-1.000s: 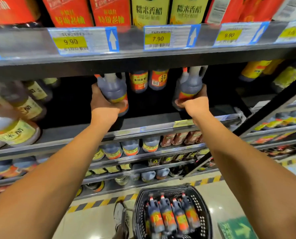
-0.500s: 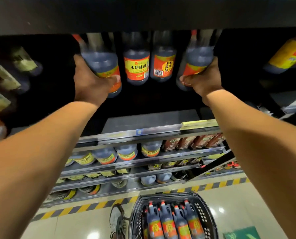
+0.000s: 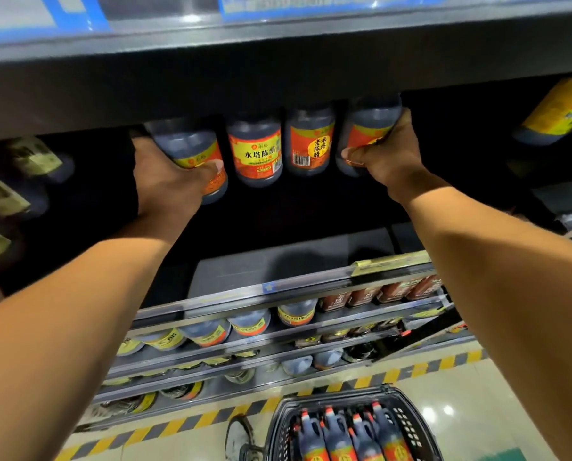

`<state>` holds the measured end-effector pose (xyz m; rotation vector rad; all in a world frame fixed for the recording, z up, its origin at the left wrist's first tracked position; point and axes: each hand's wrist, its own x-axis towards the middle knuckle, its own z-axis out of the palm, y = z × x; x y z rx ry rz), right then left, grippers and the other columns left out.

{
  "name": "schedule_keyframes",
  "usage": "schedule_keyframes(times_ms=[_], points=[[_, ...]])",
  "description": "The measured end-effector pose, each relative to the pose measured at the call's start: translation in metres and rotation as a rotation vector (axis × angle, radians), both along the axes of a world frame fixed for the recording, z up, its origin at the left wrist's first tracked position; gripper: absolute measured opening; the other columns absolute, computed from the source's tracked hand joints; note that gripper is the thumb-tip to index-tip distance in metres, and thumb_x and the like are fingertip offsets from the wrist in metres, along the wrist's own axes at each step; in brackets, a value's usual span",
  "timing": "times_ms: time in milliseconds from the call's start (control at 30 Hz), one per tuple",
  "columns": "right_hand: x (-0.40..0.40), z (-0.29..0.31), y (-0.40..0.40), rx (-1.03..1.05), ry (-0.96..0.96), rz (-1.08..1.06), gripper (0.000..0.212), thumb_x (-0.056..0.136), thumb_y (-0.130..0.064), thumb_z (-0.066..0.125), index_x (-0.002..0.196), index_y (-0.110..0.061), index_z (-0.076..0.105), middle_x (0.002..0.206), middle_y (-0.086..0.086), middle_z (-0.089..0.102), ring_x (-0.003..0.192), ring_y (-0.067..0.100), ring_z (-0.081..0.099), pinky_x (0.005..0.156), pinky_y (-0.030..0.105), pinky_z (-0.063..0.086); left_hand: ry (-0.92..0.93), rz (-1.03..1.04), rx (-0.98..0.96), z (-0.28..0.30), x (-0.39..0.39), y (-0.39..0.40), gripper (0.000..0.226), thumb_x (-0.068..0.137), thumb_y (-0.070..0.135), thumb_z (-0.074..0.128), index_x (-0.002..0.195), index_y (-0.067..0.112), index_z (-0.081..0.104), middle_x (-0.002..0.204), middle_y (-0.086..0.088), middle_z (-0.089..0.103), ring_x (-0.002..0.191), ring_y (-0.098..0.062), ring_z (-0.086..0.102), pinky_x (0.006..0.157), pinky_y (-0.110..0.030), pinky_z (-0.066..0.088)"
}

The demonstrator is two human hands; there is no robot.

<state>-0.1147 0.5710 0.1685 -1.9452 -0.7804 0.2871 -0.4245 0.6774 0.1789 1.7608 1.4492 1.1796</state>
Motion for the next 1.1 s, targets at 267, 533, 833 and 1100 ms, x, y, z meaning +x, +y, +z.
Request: schedule_keyframes(times_ms=[267,533,833,1100], points=[[-0.004,0.005,0.002,-0.015,0.029,-0.015,0.098,0.072,-0.022,0.098,0.15,-0.017,0.04,0.144,0.0,0.059,0.13,0.011,0.056,0.102,0.02,0.042,0.084,0.056,0.037,0.004,0.006,-0.003,0.085,0.072,0.039,0.095,0.144,0.024,0.052,0.14,0.004,0.065,0.128,-0.017,0.064,0.108,-0.031,0.051],[-0.019,0.015,-0.024,0.037,0.19,0.036,0.111,0.062,-0.032,0.101,0.152,-0.013,0.039,0.134,-0.002,0.063,0.121,0.014,0.062,0.107,0.034,0.052,-0.05,-0.094,-0.061,0.015,-0.003,-0.002,0.1,0.055,0.062,0.093,0.141,0.024,0.059,0.138,0.003,0.069,0.126,-0.014,0.067,0.112,-0.042,0.053],[-0.089,0.015,-0.261,0.379,0.09,-0.063,0.08,0.094,-0.017,0.079,0.158,-0.012,0.033,0.158,0.006,0.045,0.147,0.015,0.048,0.121,0.04,0.042,-0.178,-0.356,0.093,0.029,-0.049,-0.211,0.049,0.104,0.011,0.06,0.149,0.003,0.042,0.153,-0.007,0.05,0.146,-0.012,0.048,0.12,-0.027,0.04],[-0.132,-0.153,-0.434,-0.044,0.305,-0.196,0.055,0.096,-0.013,0.077,0.142,-0.025,0.049,0.14,-0.003,0.057,0.128,0.007,0.056,0.11,0.022,0.045,0.42,-0.73,-0.386,-0.128,-0.055,-0.36,0.063,0.096,0.065,0.058,0.152,0.04,0.043,0.156,0.016,0.043,0.146,-0.016,0.044,0.111,-0.04,0.041]])
